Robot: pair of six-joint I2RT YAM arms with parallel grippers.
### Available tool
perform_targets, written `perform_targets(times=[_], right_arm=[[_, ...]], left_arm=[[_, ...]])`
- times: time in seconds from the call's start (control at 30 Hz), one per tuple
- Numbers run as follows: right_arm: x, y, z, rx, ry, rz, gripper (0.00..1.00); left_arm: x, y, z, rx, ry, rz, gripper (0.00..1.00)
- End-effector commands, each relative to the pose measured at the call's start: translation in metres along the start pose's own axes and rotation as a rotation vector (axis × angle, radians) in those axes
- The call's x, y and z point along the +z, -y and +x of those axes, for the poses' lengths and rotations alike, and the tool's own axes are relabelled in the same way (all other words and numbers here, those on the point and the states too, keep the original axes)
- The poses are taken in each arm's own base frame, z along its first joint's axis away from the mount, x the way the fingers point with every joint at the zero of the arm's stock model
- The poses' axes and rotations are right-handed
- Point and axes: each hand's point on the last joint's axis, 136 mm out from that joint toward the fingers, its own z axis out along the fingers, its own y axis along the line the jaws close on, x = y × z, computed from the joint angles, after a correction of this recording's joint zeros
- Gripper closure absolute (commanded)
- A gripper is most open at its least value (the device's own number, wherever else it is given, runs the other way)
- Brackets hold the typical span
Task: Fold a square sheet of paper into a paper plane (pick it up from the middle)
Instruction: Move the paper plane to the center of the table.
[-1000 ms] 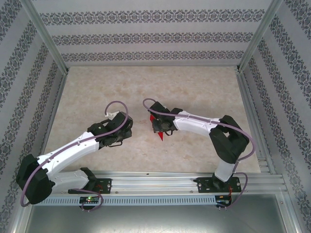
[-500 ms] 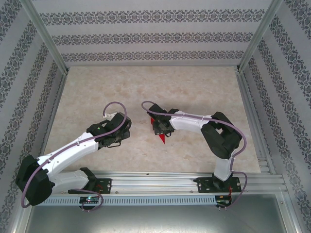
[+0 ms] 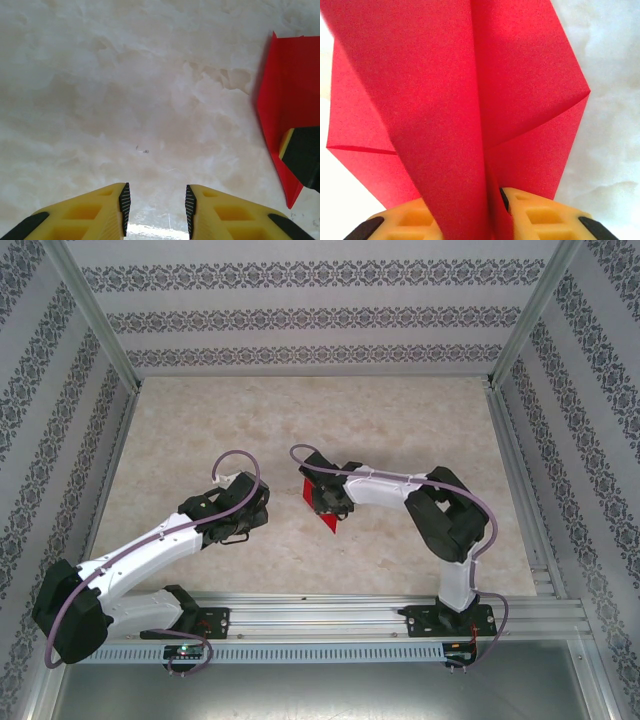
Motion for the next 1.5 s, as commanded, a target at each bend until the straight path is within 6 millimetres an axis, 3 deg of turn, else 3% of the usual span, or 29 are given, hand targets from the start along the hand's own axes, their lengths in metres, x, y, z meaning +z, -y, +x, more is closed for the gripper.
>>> perform_targets(times=[0.0,0.17,0.5,0.63,0.93,1.2,1.3,1.37,1.4,1.47], right_arm=[[0.016,0.015,0.004,0.048,-0.053,0.086,0.68],[0.012,0.017,-0.014,0.060,-0.013,0.185,0.56],[0.029,0.018,-0.022,0.123,-0.003,0.236,0.55],[0.021,0.013,-0.030,0.107,0.011,0.219,0.56],[-0.037,-0.007,-0.062,0.079,0.113,0.113,0.53],[-0.066,-0.007,-0.067,0.089,0.156,0.075,0.49],[-0.097,-0.004,-0.074,0.085,0.218,0.038,0.49],[-0.130,0.004,-0.080,0.065,0.315,0.017,0.48],[-0.145,0.011,-0.082,0.055,0.363,0.011,0.48],[-0.178,0.043,-0.084,0.067,0.489,0.062,0.42]], left_arm=[[0.001,0.000,-0.006,-0.027,0.016,0.011,0.62],[0.000,0.000,-0.006,-0.031,0.017,0.012,0.62],[-0.004,-0.007,-0.011,-0.043,0.039,0.006,0.62],[-0.005,-0.010,-0.011,-0.048,0.041,0.004,0.62],[-0.006,-0.006,-0.014,-0.047,0.041,0.020,0.62],[-0.008,-0.003,-0.015,-0.028,0.041,0.028,0.62],[-0.010,-0.004,-0.018,-0.013,0.053,0.019,0.61],[-0.014,-0.007,-0.023,0.008,0.074,-0.003,0.60],[-0.016,-0.009,-0.026,0.021,0.086,-0.013,0.60],[-0.022,-0.015,-0.036,0.051,0.126,-0.055,0.58]])
